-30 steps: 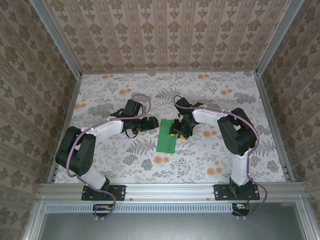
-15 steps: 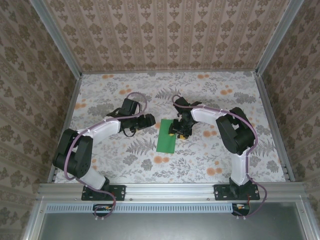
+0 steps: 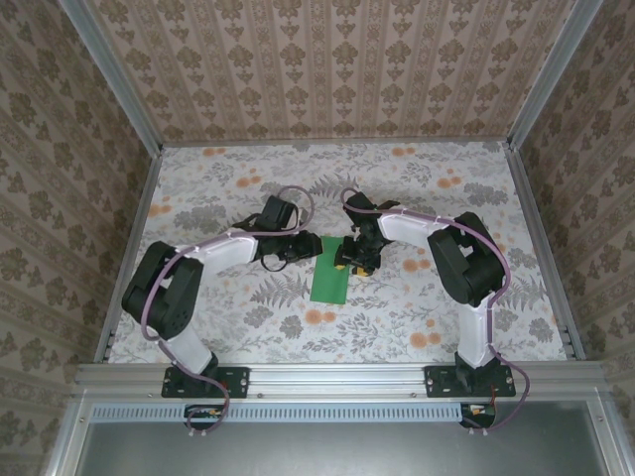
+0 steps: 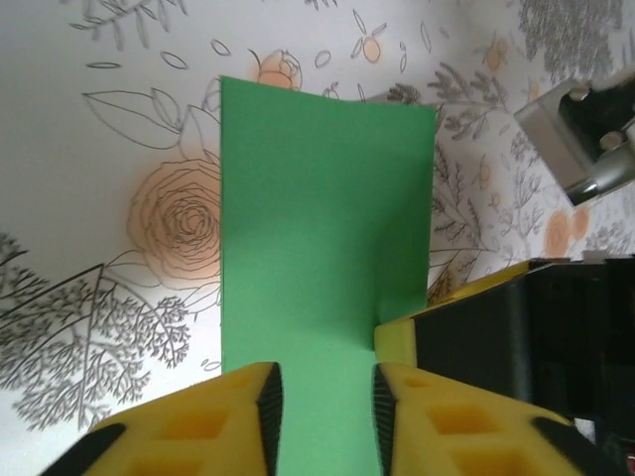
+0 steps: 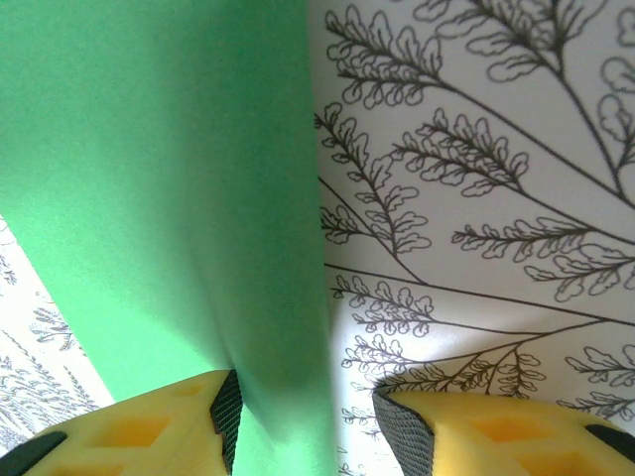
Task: Fold a paper plane with a square sheet of paper (pick it up from the middle)
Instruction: Fold a square sheet of paper at the center of the table, then hold the square sheet of paper at the center of the table.
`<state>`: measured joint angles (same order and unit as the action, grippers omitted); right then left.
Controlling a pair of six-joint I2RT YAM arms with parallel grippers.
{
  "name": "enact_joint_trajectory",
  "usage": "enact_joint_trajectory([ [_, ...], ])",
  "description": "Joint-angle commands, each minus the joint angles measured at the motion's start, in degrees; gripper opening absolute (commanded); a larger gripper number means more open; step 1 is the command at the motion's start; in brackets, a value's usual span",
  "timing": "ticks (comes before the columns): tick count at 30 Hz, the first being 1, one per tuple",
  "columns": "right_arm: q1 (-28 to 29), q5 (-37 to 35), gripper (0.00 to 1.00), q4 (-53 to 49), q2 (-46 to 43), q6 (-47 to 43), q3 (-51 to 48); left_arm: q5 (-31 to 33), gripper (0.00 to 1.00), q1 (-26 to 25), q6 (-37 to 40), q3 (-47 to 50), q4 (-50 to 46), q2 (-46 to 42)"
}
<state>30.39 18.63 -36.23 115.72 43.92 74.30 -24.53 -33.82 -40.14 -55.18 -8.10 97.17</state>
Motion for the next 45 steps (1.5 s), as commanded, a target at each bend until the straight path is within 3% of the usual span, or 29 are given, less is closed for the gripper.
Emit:
enact_joint_trajectory([
  [1,0.5,-15.2,0.52,-0.3,16.6,-0.2,-7.5,-2.5,0.24,-0.9,-0.2,-2.2,-0.3,2.7],
  [5,0.5,-15.1,0.52,-0.5,16.7,-0.4,-7.5,-3.2,0.12,-1.4,0.6,-3.1,-0.3,5.3],
  [11,0.7,-15.1,0.52,-0.3,16.7,-0.5,-7.7,-5.0,0.02,-1.5,0.6,-3.6,0.0,8.1],
  [24,1.1,-14.2,0.52,-0.2,14.7,-1.0,-8.3,-1.2,0.0,-1.5,0.1,-0.3,-2.8,12.1],
  [33,1.1,-8.8,0.56,-1.6,-5.9,-7.9,-6.9,-0.5,0.0,-0.1,-1.0,7.4,1.6,13.9],
  [38,2.4,-5.7,0.56,3.4,-17.6,-8.6,-8.2,0.0,0.0,-0.1,-1.0,7.6,1.5,13.9],
  [42,3.7,-7.8,0.5,5.1,-20.4,-5.9,-8.4,0.6,0.0,-0.2,-1.0,7.4,0.8,14.4],
  [45,4.4,-7.2,0.28,9.9,-18.3,-1.6,-8.3,0.6,0.0,-0.4,-1.5,7.3,1.2,14.6],
])
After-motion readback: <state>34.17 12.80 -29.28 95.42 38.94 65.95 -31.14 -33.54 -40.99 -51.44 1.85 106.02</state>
